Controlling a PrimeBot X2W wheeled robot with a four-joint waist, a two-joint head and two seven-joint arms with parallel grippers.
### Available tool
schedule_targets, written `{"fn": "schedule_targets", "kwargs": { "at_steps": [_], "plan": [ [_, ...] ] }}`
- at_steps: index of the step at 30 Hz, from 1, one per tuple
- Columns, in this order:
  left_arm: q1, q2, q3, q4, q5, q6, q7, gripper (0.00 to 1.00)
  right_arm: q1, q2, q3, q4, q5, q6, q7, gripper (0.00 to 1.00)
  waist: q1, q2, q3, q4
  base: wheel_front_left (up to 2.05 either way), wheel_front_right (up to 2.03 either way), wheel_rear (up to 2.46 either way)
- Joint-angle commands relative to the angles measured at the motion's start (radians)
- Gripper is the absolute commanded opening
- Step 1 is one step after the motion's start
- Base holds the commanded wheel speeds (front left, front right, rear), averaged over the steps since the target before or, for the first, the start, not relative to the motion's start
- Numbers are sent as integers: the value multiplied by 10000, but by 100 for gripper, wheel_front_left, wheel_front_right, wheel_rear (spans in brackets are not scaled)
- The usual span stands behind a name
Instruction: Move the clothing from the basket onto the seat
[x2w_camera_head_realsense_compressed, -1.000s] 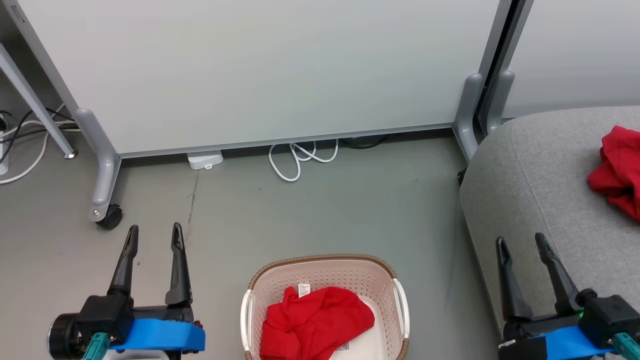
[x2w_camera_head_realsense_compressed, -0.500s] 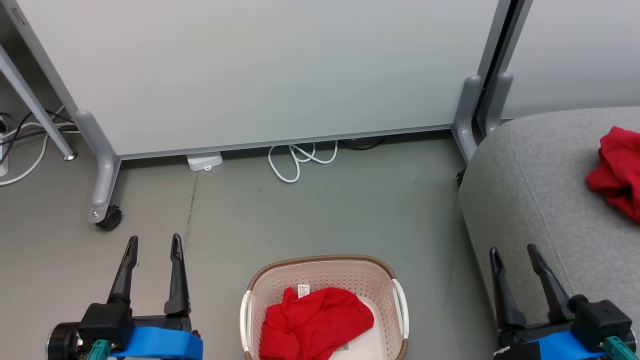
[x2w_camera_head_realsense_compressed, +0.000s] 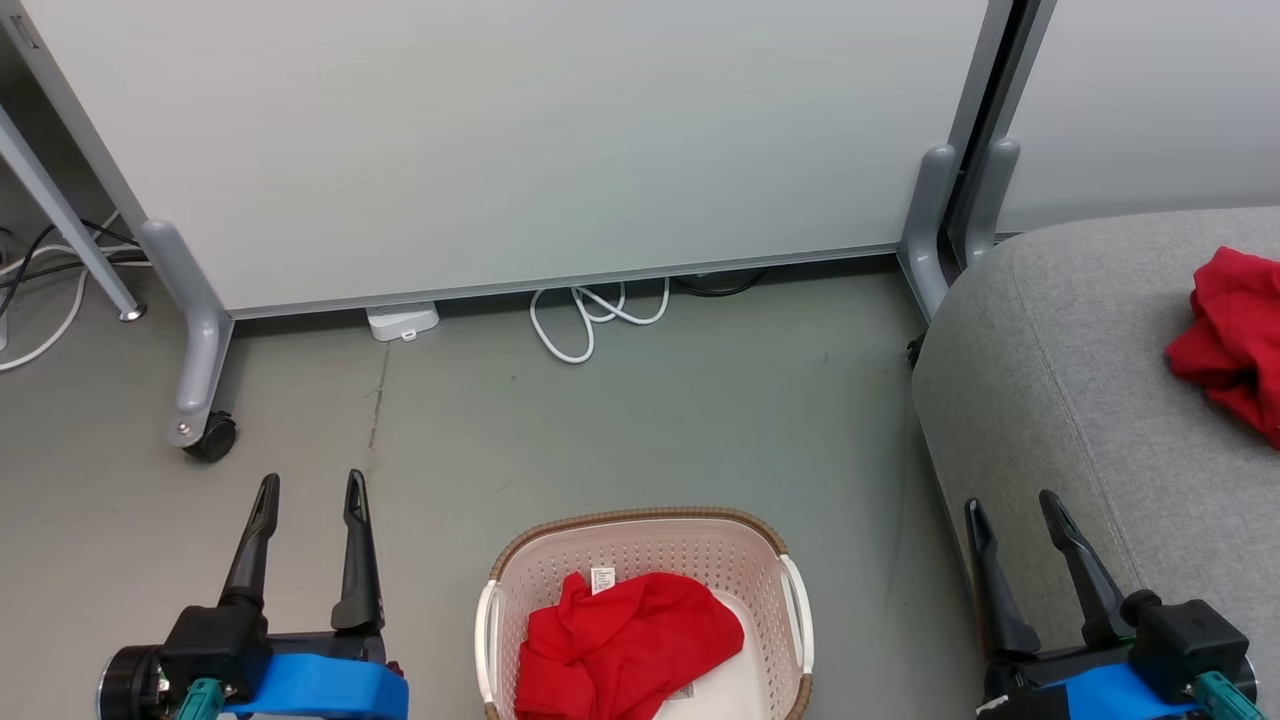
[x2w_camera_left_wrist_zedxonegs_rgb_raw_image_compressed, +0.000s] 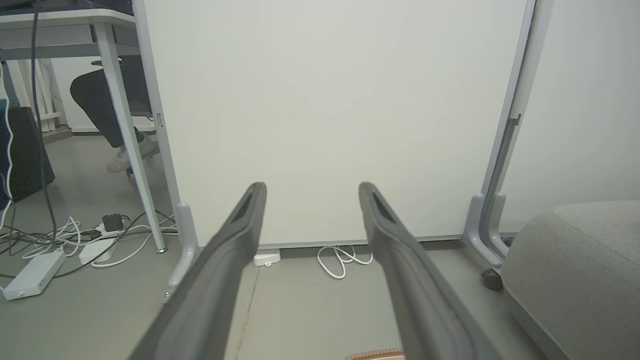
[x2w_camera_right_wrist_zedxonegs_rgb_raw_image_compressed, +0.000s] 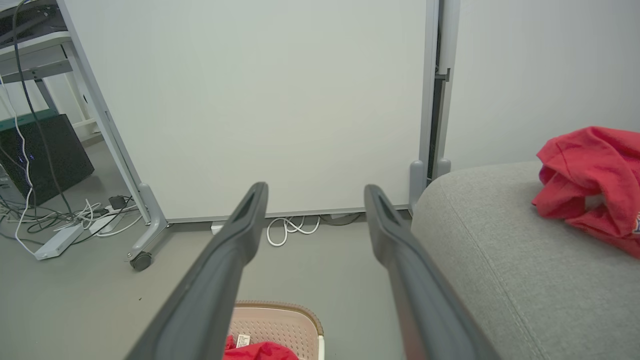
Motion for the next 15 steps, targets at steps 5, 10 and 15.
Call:
{"fn": "schedule_targets", "kwargs": {
  "at_steps": [5,10,15],
  "plan": [
    [-413,-14,-237,256,-4,-167,-26,100,-213,20,73,-32,10,-1,-42,100,0,-1,103,-116,0,0,0],
    [-1201,49,-784,797,186,-293,-24,100,-542,21,115,-178,-227,1,-42,100,0,-1,457,-325,0,0,0],
    [-2464,330,-1836,1850,-97,-356,-27,100,-1144,18,182,-404,-381,1,-42,100,0,-1,1154,-683,0,0,0]
  ]
}}
